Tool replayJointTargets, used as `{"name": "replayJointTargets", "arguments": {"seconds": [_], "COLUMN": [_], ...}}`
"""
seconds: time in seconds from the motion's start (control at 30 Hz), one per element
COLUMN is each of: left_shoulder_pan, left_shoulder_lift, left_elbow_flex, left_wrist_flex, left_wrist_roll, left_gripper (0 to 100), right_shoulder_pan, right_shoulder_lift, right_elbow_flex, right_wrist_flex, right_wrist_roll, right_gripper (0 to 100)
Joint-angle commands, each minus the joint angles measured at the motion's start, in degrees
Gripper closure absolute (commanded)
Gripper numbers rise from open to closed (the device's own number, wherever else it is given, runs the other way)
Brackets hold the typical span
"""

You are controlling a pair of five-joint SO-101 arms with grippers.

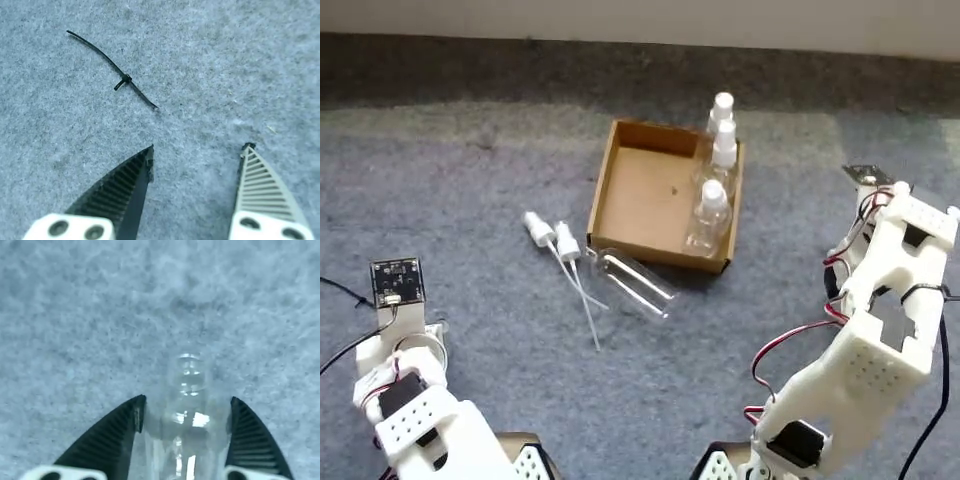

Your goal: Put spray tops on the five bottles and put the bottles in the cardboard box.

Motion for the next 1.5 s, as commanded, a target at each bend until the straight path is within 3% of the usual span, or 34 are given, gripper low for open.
{"name": "replayJointTargets", "arguments": {"seconds": [0.0,0.17,0.37,0.5,0.7,0.83,0.97,1.1,1.33,1.47], "left_shoulder_pan": [1.10,1.10,1.10,1.27,2.15,8.92,18.33,26.51,35.82,37.58], "left_shoulder_lift": [-0.22,-0.22,-0.22,-0.22,0.22,0.40,1.45,11.30,36.18,48.13], "left_elbow_flex": [0.92,0.92,0.92,-0.84,-19.91,-35.91,-49.19,-59.82,-76.35,-83.21], "left_wrist_flex": [0.44,0.44,0.35,1.67,24.97,40.00,49.85,54.51,53.63,48.97], "left_wrist_roll": [-0.53,-0.53,-0.53,-0.53,-2.29,-1.85,6.15,12.57,24.79,32.62], "left_gripper": [74,74,74,74,74,74,74,74,74,74], "right_shoulder_pan": [0.92,0.84,1.27,1.19,-1.36,-3.12,-9.98,-17.98,-26.07,-31.08], "right_shoulder_lift": [-0.75,-0.75,-1.19,-4.97,-19.91,-34.77,-51.65,-66.51,-91.38,-102.37], "right_elbow_flex": [2.86,6.37,6.20,6.20,10.24,23.52,42.07,56.31,61.41,61.49], "right_wrist_flex": [-4.09,-6.64,-6.29,-6.73,-7.34,-15.16,-21.41,-18.86,-7.34,0.84], "right_wrist_roll": [0.62,0.62,0.09,-9.41,-11.78,-12.31,-11.96,-12.22,-17.23,-18.64], "right_gripper": [77.8,79.1,99.8,99.4,99.5,99.5,99.5,99.5,99.5,99.5]}}
